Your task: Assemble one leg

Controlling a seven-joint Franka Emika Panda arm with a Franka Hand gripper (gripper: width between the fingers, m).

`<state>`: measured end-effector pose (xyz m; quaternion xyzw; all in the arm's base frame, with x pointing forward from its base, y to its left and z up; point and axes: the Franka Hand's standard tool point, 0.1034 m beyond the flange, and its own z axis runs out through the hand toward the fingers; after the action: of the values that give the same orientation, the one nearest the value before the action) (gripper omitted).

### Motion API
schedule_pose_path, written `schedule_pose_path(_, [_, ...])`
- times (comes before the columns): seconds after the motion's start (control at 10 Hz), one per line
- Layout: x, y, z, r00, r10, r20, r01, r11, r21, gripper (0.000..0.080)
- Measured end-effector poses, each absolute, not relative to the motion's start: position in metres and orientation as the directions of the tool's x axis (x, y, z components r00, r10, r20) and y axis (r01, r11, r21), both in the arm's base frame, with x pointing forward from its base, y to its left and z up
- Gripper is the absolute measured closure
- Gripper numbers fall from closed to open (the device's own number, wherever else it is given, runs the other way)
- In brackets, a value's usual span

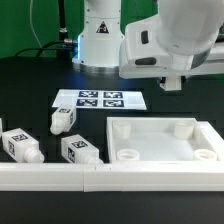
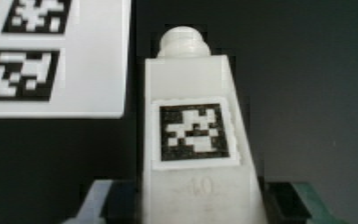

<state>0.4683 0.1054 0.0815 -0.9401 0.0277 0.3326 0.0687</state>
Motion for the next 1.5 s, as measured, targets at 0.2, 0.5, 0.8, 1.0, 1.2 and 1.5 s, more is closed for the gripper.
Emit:
schedule_pose_path(0.2, [0.496, 0.099, 0.106, 0.844, 0.016, -0.536, -0.069, -0.988, -0.138, 0.0512])
schedule_pose_path(0.5, [0.53, 0.102, 0.141, 0.937, 0.014, -0.349, -0.035, -0.99, -0.135, 0.0512])
schedule_pose_path(0.8, [0.541, 0.098, 0.139, 0.993, -0.011, -0.12, -0.026, -0.992, -0.125, 0.0512])
schedule_pose_path(1.0, [0.584, 0.097, 0.147, 0.995, 0.039, 0.087, 0.049, -0.993, -0.107, 0.0512])
schedule_pose_path(1.2, [0.601, 0.097, 0.148, 0.967, 0.059, 0.248, 0.083, -0.993, -0.089, 0.0512])
schedule_pose_path(1.5, [0.603, 0.091, 0.146, 0.894, 0.036, 0.447, 0.074, -0.995, -0.067, 0.0512])
